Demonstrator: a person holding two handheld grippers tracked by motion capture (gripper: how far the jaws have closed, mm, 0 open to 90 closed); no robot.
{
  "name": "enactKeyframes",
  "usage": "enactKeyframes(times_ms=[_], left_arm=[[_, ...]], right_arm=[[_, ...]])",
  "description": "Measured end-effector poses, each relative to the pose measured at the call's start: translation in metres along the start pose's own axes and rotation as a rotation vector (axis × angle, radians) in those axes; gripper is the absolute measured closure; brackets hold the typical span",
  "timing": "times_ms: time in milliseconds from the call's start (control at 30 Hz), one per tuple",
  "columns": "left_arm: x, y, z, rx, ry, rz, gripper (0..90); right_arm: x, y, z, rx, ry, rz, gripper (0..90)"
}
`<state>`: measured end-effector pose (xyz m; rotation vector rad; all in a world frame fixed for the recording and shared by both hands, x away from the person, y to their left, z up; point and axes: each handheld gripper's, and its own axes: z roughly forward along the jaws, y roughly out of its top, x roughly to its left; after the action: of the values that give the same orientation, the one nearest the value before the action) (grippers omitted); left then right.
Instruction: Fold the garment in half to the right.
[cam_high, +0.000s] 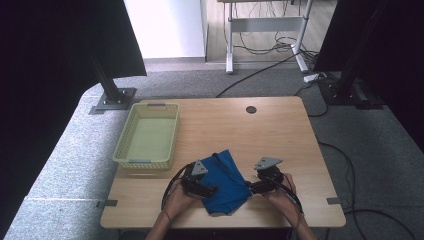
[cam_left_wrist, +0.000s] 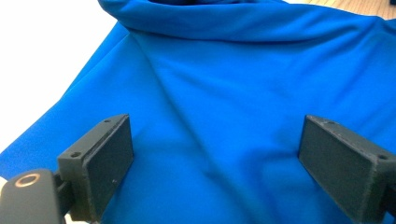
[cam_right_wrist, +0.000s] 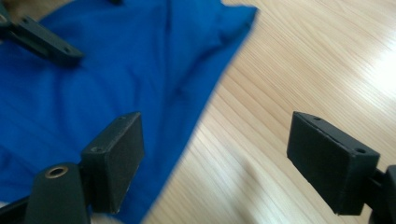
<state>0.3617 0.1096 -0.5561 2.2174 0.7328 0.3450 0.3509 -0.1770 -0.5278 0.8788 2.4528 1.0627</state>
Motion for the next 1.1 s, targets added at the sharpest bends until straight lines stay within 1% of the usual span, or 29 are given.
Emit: enactKeyframes(times_ms=[100,200,267,433,500,533,600,667,700,767,800,1000,1100], left_arm=[[0.0,0.0,0.0,0.0,0.0,0.0,10.0],[0.0,0.0,0.0,0.001,0.001,0.0,10.0],[0.0,0.0,0.0,0.0,0.001,-0.001,10.0],[0.0,0.0,0.0,0.001,0.001,0.0,10.0],[0.0,0.0,0.0,0.001,0.001,0.0,10.0],[0.0,0.0,0.0,0.001,0.001,0.0,10.0],[0.0,0.0,0.0,0.0,0.001,-0.001,10.0],[0.0,0.0,0.0,0.0,0.001,-0.001,10.0],[0.0,0.0,0.0,0.0,0.001,-0.001,10.0],[0.0,0.0,0.0,0.0,0.001,-0.002,10.0],[0.0,0.0,0.0,0.0,0.001,-0.002,9.9],[0.0,0.0,0.0,0.0,0.001,-0.001,9.6],[0.0,0.0,0.0,0.001,0.002,0.0,9.6]], right_arm=[[0.006,0.009,0.012,-0.007,0.024,-0.026,17.2],[0.011,0.019,0.028,-0.005,0.042,-0.051,16.2],[0.014,0.024,0.038,-0.006,0.049,-0.059,15.8],[0.015,0.033,0.059,0.008,0.031,-0.083,15.5],[0.014,0.033,0.063,0.015,0.017,-0.08,15.6],[0.012,0.033,0.064,0.014,0.004,-0.082,15.6],[0.005,0.032,0.064,0.008,-0.024,-0.064,15.7],[-0.004,0.03,0.061,0.002,-0.063,-0.033,15.7],[-0.01,0.028,0.059,-0.002,-0.075,-0.009,15.6],[-0.015,0.025,0.056,-0.004,-0.076,0.023,15.6],[-0.017,0.023,0.055,-0.003,-0.076,0.03,15.6],[-0.017,0.019,0.053,-0.008,-0.064,0.041,15.7],[-0.016,0.023,0.053,-0.038,-0.042,0.038,15.5]])
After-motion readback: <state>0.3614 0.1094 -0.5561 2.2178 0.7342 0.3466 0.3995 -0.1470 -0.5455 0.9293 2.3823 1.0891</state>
